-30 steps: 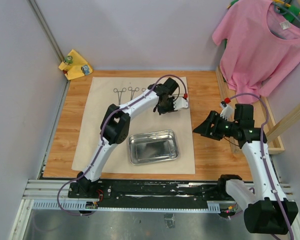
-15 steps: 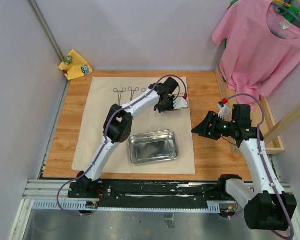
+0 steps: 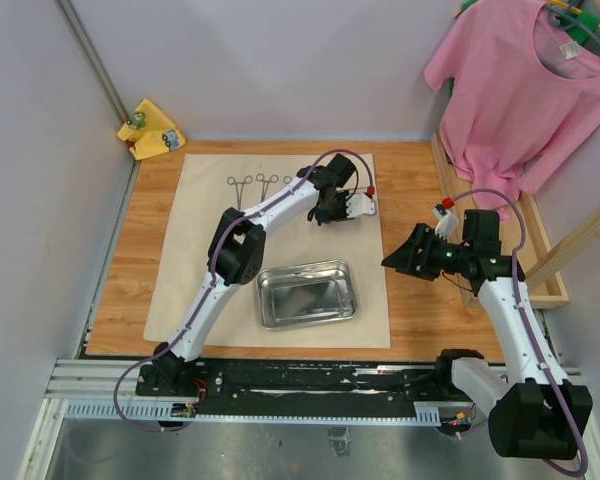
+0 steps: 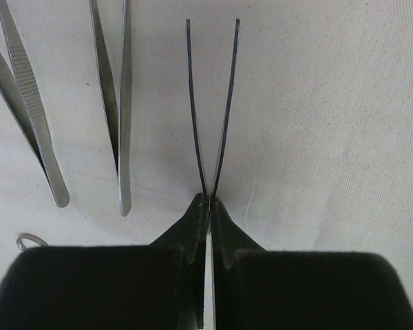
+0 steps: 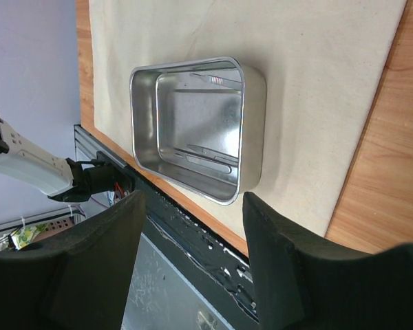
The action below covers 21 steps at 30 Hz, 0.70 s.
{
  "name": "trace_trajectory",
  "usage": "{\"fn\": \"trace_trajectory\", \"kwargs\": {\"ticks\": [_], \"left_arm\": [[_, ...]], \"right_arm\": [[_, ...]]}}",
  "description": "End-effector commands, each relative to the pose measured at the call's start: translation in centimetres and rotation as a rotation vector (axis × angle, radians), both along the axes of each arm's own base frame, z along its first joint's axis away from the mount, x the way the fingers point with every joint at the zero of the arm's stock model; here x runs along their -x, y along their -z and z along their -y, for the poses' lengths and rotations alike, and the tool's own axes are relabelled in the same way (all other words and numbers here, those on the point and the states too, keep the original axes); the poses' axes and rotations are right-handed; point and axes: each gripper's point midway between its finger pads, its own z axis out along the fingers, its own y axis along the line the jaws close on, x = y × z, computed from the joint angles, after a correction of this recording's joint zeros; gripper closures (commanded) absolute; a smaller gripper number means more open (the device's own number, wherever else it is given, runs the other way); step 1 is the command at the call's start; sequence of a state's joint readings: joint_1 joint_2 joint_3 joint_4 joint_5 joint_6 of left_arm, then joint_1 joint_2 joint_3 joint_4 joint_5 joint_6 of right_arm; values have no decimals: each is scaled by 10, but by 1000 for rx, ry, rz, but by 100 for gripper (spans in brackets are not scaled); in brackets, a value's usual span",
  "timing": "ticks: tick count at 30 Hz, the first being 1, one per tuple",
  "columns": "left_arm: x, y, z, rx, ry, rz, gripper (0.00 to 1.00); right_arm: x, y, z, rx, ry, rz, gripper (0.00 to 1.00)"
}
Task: Open and lay out the surgical kit
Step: Place the medical item in the surgical kit.
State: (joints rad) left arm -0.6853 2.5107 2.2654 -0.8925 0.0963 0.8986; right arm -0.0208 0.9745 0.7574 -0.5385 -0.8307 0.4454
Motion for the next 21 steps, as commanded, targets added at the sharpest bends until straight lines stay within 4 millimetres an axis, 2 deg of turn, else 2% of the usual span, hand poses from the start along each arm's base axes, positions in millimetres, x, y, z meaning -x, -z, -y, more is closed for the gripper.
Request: {"fn": "trace_trajectory", "kwargs": {"ticks": [1,21], "left_arm": [[1,-9,5,20,29,5,98],[-5,-7,1,-8,3,36,91]], "right_arm": [[-3,1,2,-19,11,11,40],[-6,6,0,-43,6,5,39]]}}
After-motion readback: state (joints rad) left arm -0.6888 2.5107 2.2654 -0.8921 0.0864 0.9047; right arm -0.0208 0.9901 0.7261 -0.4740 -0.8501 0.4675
